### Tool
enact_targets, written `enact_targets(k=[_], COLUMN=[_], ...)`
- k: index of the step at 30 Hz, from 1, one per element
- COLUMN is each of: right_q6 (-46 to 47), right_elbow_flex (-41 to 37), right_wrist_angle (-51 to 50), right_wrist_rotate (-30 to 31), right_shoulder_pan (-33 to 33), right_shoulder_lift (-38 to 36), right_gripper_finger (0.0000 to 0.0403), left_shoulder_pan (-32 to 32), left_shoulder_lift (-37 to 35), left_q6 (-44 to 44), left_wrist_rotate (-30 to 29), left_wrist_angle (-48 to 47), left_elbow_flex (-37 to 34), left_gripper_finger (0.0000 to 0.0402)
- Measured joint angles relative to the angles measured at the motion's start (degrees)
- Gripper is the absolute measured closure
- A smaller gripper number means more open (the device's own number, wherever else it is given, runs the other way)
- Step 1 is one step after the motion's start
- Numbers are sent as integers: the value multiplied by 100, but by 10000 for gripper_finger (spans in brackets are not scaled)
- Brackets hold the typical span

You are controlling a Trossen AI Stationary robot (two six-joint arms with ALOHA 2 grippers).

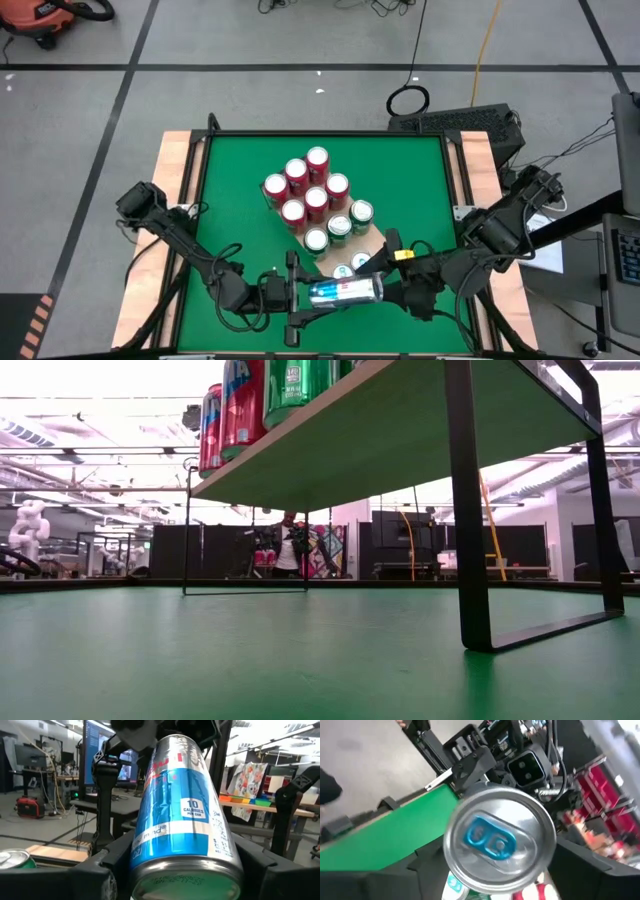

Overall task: Place canned beverage on shelf
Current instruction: Put the blue soda can on the shelf aligned with the other blue soda can

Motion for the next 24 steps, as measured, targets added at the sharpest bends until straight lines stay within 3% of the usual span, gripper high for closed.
enact_targets(k=[5,14,19,24], right_q6=[1164,4463,4755,4597], right_elbow_flex=[0,-86,-661,-1201], right_wrist_angle=[-41,-431,623,1258], right_wrist_rotate=[12,95,207,966], right_shoulder_pan=[0,-1,190,318], right_shoulder_lift=[0,-90,-84,-82], right_gripper_finger=[97,100,102,102], left_shoulder_pan=[-76,-318,-431,-549], left_shoulder_lift=[-21,-73,-74,-74], left_q6=[547,2564,3778,4683], left_wrist_rotate=[-2,-77,-664,-1146], left_wrist_angle=[-1,74,412,767], left_elbow_flex=[0,0,0,0], left_gripper_finger=[173,174,174,174])
